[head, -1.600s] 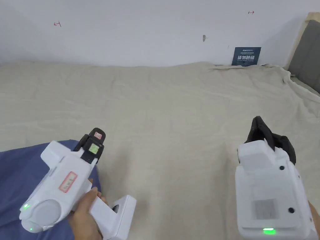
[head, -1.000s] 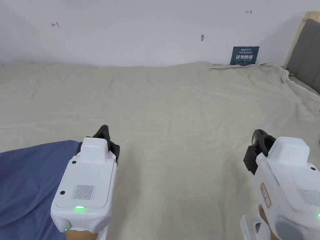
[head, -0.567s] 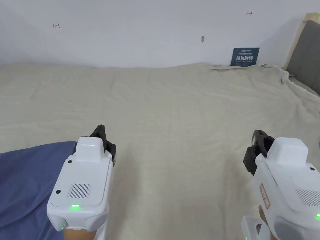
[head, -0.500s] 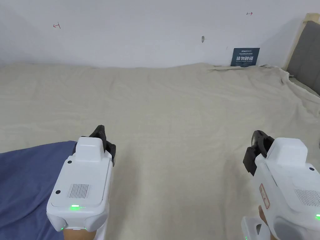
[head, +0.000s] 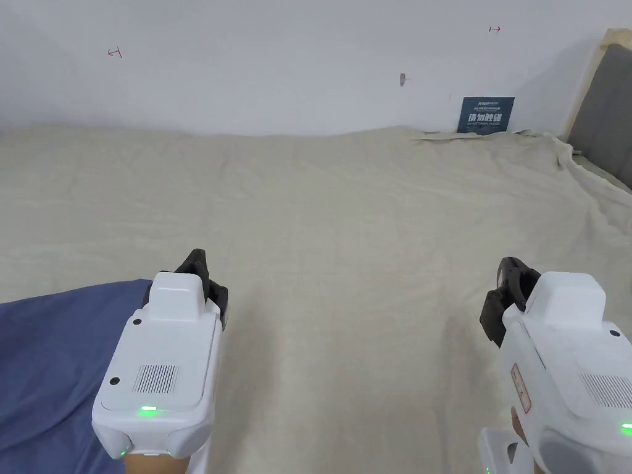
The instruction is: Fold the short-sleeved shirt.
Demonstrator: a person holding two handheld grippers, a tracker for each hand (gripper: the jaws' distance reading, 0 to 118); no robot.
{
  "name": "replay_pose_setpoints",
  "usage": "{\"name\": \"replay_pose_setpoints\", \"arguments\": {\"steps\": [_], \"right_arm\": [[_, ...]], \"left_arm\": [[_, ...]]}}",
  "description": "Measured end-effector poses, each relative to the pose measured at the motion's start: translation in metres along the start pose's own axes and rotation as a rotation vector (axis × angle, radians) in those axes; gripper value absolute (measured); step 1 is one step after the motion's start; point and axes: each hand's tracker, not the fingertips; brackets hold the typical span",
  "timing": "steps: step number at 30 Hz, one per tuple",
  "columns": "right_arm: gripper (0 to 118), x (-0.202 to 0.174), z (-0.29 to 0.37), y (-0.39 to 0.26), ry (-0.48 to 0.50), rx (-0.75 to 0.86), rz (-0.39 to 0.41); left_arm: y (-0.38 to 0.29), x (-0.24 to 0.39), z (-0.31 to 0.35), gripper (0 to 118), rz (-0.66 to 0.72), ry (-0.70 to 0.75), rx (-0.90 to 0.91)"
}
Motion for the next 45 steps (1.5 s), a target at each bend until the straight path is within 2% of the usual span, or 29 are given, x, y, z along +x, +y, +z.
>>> {"name": "replay_pose_setpoints", "arguments": {"steps": [10,16,22,36,45], "right_arm": [[0,-0.007,-0.002,0.002,0.011,0.010,0.018],[0,-0.035,-0.010,0.006,0.062,0.027,0.044],[0,-0.086,-0.020,0.010,0.172,0.038,0.056],[0,-0.235,-0.025,0.007,0.488,0.036,0.069],[0,-0.283,-0.012,0.003,0.628,0.029,0.079]], "left_arm": [[0.000,-0.010,0.002,0,0.001,0.024,0.003],[-0.002,-0.037,0.009,0,0.020,0.082,-0.003],[-0.004,-0.088,0.028,0,0.012,0.189,-0.007],[-0.014,-0.227,0.110,0,-0.028,0.511,-0.055],[-0.019,-0.262,0.165,0,-0.037,0.653,-0.087]]}}
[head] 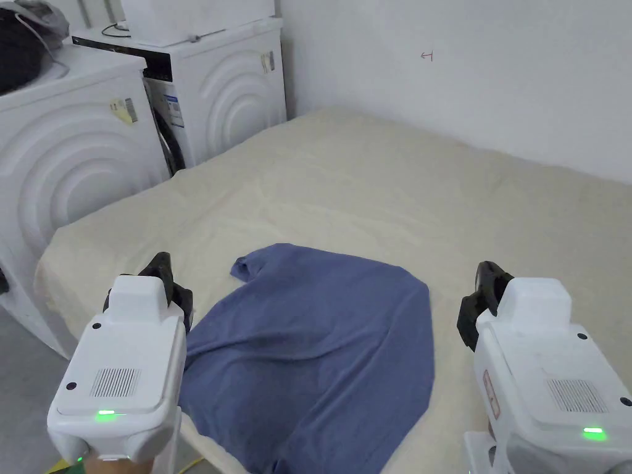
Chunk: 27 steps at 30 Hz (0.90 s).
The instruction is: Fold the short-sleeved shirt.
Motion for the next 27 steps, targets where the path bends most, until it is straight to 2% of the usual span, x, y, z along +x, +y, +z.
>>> {"name": "replay_pose_setpoints", "arguments": {"steps": [7,11,17,22,25,26,27], "right_arm": [[0,-0.001,0.000,-0.002,0.020,-0.005,0.002],[0,0.007,0.001,-0.001,0.008,-0.004,0.008],[0,0.022,-0.003,-0.003,-0.022,-0.015,0.009],[0,0.034,-0.013,-0.006,-0.050,-0.033,0.003],[0,0.044,-0.019,-0.010,-0.060,-0.048,-0.002],[0,0.047,-0.020,-0.011,-0.063,-0.054,-0.005],[0,0.051,-0.022,-0.013,-0.068,-0.060,-0.006]], "left_arm": [[-0.004,-0.001,0.002,0,0.002,0.014,-0.014],[-0.004,0.012,-0.011,0,0.016,-0.058,-0.055],[-0.009,0.042,-0.060,0,0.073,-0.238,-0.196],[-0.022,0.077,-0.129,0,0.110,-0.345,-0.452],[-0.033,0.102,-0.168,20,0.108,-0.388,-0.635],[-0.040,0.109,-0.181,34,0.109,-0.400,-0.671],[-0.047,0.118,-0.192,63,0.095,-0.416,-0.717]]}}
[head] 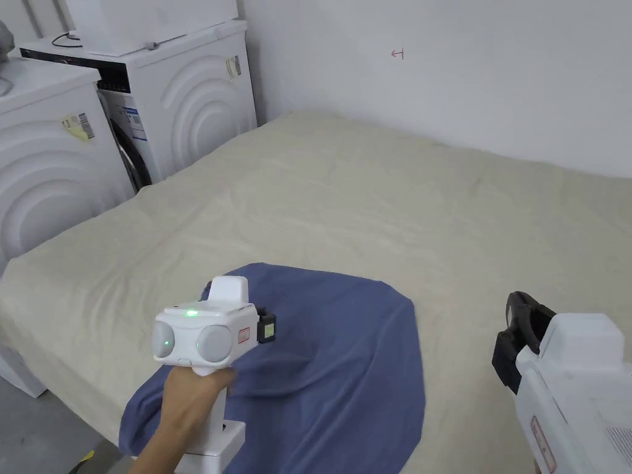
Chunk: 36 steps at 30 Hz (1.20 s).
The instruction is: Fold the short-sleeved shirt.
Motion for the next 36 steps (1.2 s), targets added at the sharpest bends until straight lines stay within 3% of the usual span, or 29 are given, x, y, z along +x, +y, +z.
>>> {"name": "replay_pose_setpoints", "arguments": {"steps": [2,3,12,17,19,20,21,22,26,32,36], "right_arm": [[0,0.006,-0.003,-0.003,-0.013,-0.011,0.002],[0,0.010,-0.004,-0.005,-0.019,-0.018,0.004],[0,0.034,-0.005,-0.014,-0.042,-0.067,0.007],[0,0.044,-0.002,-0.018,-0.055,-0.087,-0.006],[0,0.046,-0.001,-0.020,-0.060,-0.092,-0.008],[0,0.048,0.001,-0.020,-0.062,-0.093,-0.009],[0,0.049,0.003,-0.020,-0.064,-0.093,-0.009],[0,0.050,0.005,-0.020,-0.067,-0.092,-0.010],[0,0.058,0.015,-0.015,-0.080,-0.083,-0.037],[0,0.070,0.039,-0.005,-0.094,-0.048,-0.051],[0,0.083,0.061,0.004,-0.116,-0.013,-0.058]], "left_arm": [[0.000,0.001,-0.030,96,-0.012,-0.001,-0.092],[0.000,0.004,-0.044,104,-0.010,-0.012,-0.138],[-0.012,0.025,-0.115,103,-0.050,0.032,-0.378],[-0.016,0.032,-0.115,82,-0.025,0.051,-0.393],[-0.015,0.041,-0.100,55,-0.036,0.029,-0.375],[-0.015,0.043,-0.098,34,-0.052,0.034,-0.356],[-0.014,0.056,-0.077,3,-0.074,0.035,-0.352],[-0.016,0.059,-0.071,0,-0.112,0.065,-0.356],[-0.011,0.047,-0.064,0,-0.054,0.024,-0.309],[0.024,0.007,-0.029,0,0.264,-0.149,-0.106],[0.055,0.021,0.000,0,0.189,-0.191,-0.023]]}}
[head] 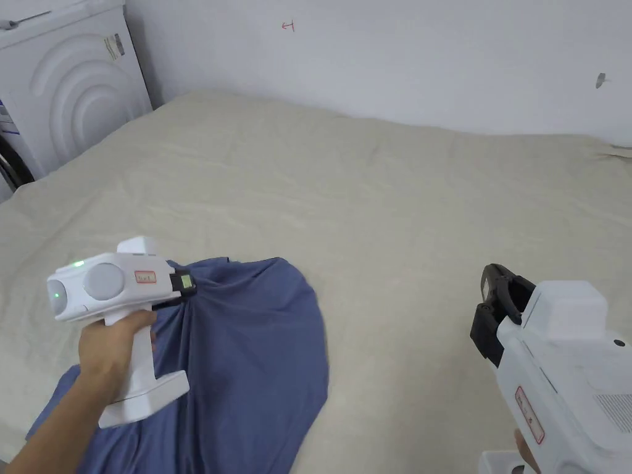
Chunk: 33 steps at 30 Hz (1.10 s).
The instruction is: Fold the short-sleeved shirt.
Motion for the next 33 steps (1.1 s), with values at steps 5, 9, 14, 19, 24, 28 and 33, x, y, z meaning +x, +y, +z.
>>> {"name": "replay_pose_setpoints", "arguments": {"steps": [5,9,14,19,24,28,33], "right_arm": [[0,0.025,0.028,0.009,-0.058,0.040,-0.002],[0,0.050,0.052,0.015,-0.116,0.069,-0.006],[0,0.082,0.081,0.020,-0.204,0.105,-0.003],[0,0.112,0.110,0.023,-0.294,0.124,0.002],[0,0.140,0.137,0.023,-0.387,0.126,0.009],[0,0.156,0.153,0.019,-0.449,0.119,0.014],[0,0.170,0.165,0.011,-0.496,0.099,0.007]], "left_arm": [[0.026,0.075,0.019,0,-0.141,-0.113,0.061],[0.039,0.148,0.032,0,-0.263,-0.206,0.093],[0.034,0.234,0.052,0,-0.369,-0.352,0.119],[0.009,0.307,0.066,0,-0.466,-0.497,0.110],[-0.025,0.368,0.070,0,-0.537,-0.642,0.070],[-0.056,0.405,0.064,0,-0.595,-0.713,0.020],[-0.105,0.429,0.042,0,-0.651,-0.793,-0.083]]}}
